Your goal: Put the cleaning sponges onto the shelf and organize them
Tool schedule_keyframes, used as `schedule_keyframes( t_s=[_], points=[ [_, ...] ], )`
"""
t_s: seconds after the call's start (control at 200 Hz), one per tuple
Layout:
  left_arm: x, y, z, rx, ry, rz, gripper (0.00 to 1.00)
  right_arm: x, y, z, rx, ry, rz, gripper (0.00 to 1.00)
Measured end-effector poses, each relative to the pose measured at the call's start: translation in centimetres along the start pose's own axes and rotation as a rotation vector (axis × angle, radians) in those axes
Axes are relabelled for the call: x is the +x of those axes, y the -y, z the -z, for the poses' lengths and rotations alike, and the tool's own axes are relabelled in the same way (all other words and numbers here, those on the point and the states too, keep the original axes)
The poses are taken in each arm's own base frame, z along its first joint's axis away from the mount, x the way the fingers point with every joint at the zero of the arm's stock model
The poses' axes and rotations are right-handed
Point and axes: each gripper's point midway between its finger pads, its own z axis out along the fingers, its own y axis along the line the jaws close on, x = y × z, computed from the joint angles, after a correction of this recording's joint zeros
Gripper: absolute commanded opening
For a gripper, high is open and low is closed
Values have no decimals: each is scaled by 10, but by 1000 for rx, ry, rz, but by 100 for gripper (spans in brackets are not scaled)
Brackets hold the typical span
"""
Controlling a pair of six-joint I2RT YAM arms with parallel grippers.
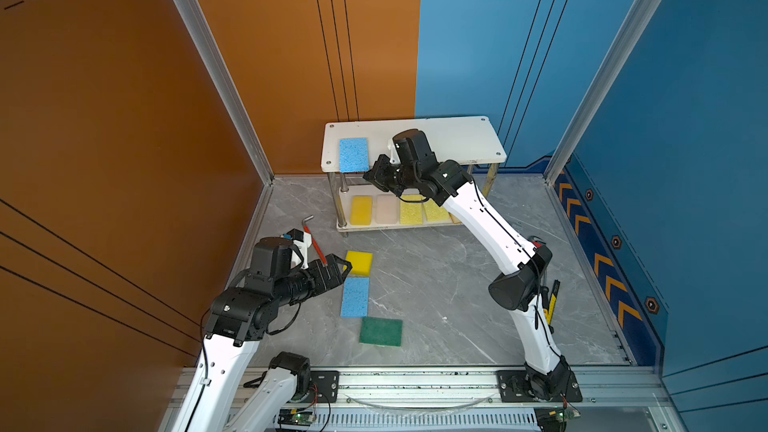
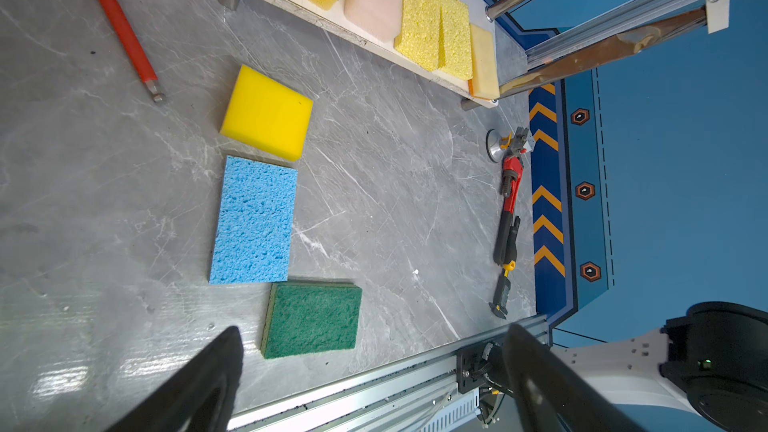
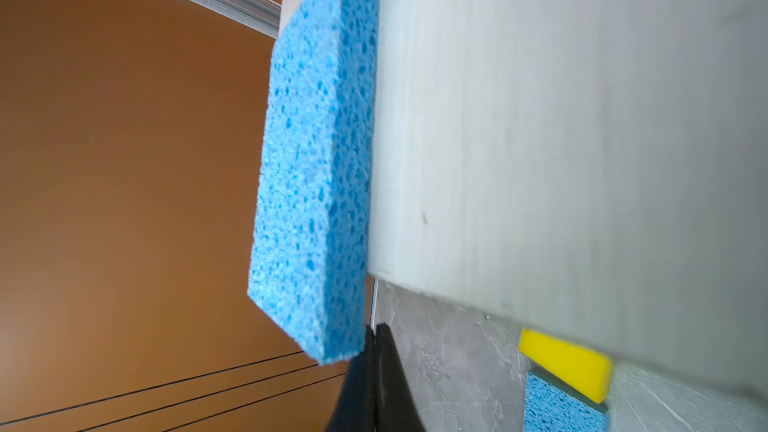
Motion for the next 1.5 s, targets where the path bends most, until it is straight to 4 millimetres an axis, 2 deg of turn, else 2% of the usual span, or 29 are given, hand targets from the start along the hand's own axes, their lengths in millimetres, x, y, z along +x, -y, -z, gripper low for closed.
schedule_keyframes(
  t_s=[0.09,0.33,0.395,1.502],
  points=[
    [1,0,0,0,-1,0,98,-2,-2,-4,-14,6,-4,0],
    [2,-1,0,-5,-6,1,98,4,17,-34,1,-23,-38,0],
    [2,-1,0,-5,-6,-3,98,1,14,-37,-16,-16,-41,0],
    [4,-4,-1,-18,-18,-9,98,17,0,-34,-49,-46,-48,0]
  ],
)
